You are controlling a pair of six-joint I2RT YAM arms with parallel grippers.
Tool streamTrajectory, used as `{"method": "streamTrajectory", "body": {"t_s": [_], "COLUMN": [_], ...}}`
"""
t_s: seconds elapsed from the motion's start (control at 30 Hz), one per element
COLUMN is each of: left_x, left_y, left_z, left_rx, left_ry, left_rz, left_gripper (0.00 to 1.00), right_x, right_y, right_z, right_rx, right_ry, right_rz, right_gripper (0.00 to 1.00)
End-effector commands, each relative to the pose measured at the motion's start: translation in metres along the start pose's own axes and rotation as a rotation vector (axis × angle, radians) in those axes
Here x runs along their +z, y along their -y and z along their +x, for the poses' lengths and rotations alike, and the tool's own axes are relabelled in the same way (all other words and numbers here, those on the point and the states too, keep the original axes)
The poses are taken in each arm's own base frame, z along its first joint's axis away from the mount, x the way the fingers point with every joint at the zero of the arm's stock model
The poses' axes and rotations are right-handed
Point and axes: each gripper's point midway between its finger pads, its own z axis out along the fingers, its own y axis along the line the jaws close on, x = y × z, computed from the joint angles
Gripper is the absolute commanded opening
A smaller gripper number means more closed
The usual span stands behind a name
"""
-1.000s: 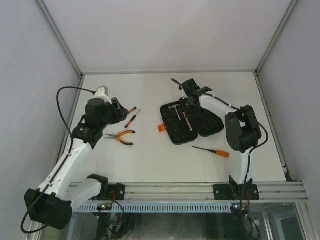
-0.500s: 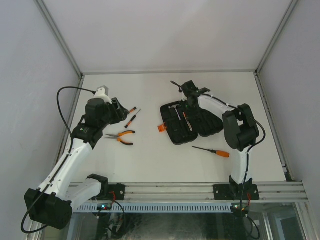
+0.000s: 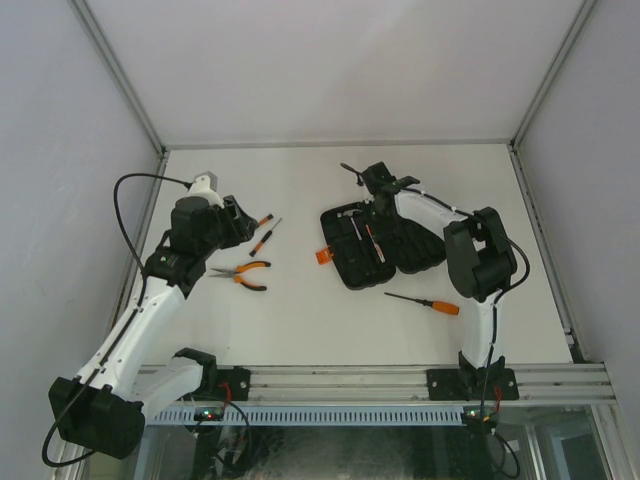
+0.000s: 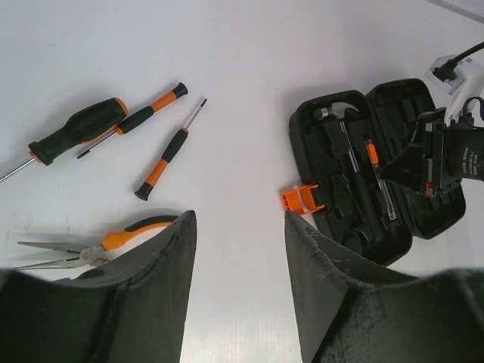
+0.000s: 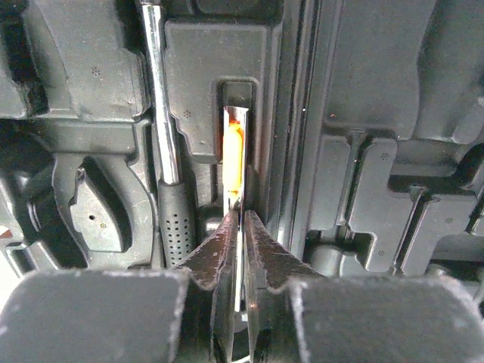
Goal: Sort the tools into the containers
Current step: Place the screwdriver in the storage box, then pick up the pliers at the center of the board.
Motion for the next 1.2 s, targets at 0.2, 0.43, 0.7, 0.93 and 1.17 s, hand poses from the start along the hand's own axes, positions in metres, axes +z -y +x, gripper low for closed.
{"method": "streamTrajectory", "body": {"t_s": [0.2, 0.43, 0.7, 0.93, 1.17], "left_x": [0.005, 0.005, 0.005, 0.005, 0.005], "left_y": [-0.001, 0.000, -0.001, 0.000, 0.000], "left_z": [0.001, 0.001, 0.002, 0.002, 0.001], "left_rx": [-0.010, -0.011, -0.011, -0.012, -0.013], "left_ry": [0.012, 0.010, 0.009, 0.010, 0.009], "left_rz": [0.013, 0.015, 0.014, 0.016, 0.020], "left_gripper": [0.54, 0.54, 0.54, 0.54, 0.54], "right_x": [0.010, 0.018, 0.028, 0.038, 0.047], "right_y": [0.003, 0.005, 0.005, 0.006, 0.002], "right_z": [0.006, 0.014, 0.023, 0.033, 0.045], "right_rx": [-0.029, -0.035, -0.048, -0.055, -0.059], "right_ry": [-0.040, -0.077, -0.118, -0.163, -0.227], "right_rz": [0.028, 0.040, 0.049, 0.054, 0.023], "right_gripper": [0.01, 0.00, 0.00, 0.00, 0.00]}}
